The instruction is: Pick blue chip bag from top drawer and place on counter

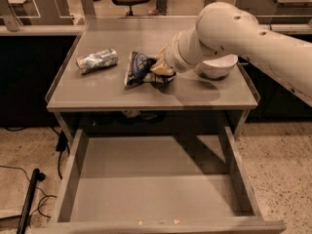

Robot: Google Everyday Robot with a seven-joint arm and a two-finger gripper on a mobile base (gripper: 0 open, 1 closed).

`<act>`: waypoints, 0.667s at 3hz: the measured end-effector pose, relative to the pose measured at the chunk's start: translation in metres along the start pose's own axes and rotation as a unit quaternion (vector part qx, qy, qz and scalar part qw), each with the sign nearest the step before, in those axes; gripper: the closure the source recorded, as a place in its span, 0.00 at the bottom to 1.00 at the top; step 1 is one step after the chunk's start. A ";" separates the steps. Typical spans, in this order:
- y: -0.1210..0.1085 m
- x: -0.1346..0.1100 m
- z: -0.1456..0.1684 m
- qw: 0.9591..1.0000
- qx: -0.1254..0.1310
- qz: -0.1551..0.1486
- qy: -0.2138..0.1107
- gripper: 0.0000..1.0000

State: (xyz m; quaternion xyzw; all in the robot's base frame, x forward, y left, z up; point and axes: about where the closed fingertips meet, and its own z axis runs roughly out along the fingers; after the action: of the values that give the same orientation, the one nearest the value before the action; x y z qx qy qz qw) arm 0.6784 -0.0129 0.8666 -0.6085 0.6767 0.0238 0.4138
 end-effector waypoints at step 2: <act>0.000 0.000 0.000 1.000 0.000 0.000 0.000 0.24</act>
Offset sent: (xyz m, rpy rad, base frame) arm 0.0000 0.0000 0.0000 0.0000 0.0000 0.0000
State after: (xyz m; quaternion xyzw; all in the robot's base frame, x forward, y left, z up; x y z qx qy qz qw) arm 0.6784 -0.0129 0.8665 -0.6085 0.6767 0.0238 0.4138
